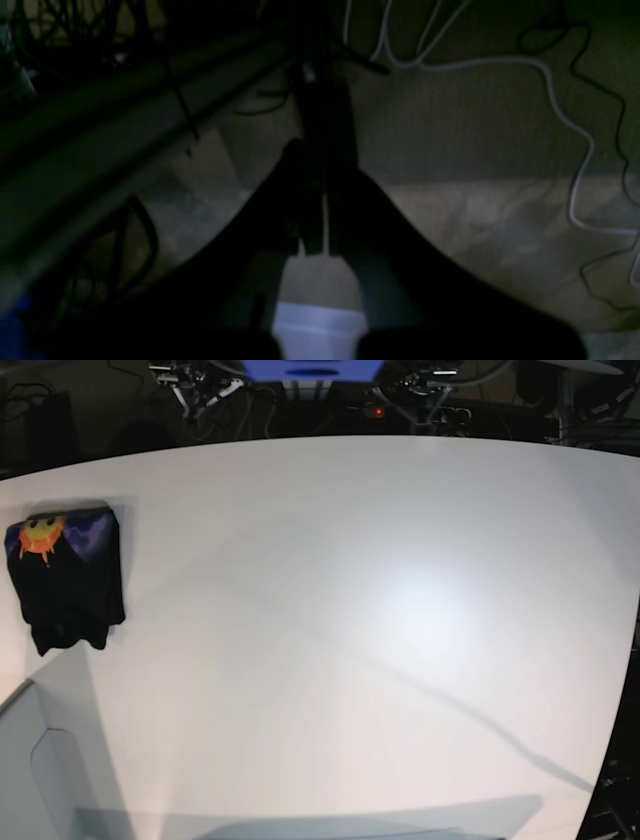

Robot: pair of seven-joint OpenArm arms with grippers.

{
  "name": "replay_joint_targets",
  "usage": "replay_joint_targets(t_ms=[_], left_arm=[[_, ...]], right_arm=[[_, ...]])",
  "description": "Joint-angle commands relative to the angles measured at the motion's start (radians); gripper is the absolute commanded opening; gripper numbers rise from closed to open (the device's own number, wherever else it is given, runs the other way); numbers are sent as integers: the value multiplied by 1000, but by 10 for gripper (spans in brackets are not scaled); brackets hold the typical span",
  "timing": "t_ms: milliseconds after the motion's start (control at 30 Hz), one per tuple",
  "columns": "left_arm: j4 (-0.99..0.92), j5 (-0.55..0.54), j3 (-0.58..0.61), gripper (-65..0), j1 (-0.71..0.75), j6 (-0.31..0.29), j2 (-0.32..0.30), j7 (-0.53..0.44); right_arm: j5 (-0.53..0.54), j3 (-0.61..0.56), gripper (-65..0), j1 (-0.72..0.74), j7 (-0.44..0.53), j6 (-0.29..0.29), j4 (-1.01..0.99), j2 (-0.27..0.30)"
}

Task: Fold the T-shirt properly

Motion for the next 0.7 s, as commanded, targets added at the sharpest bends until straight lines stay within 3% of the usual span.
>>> replay_joint_targets(t_ms=[0,667], left_arm=[[1,0,1,-641,4,4,-1,-3],[47,0,1,-641,-7,7,-3,-5]], right_arm=[[1,-4,-650,-7,1,1,3,-10],[1,-7,-650,-7,5,1,0,-97]])
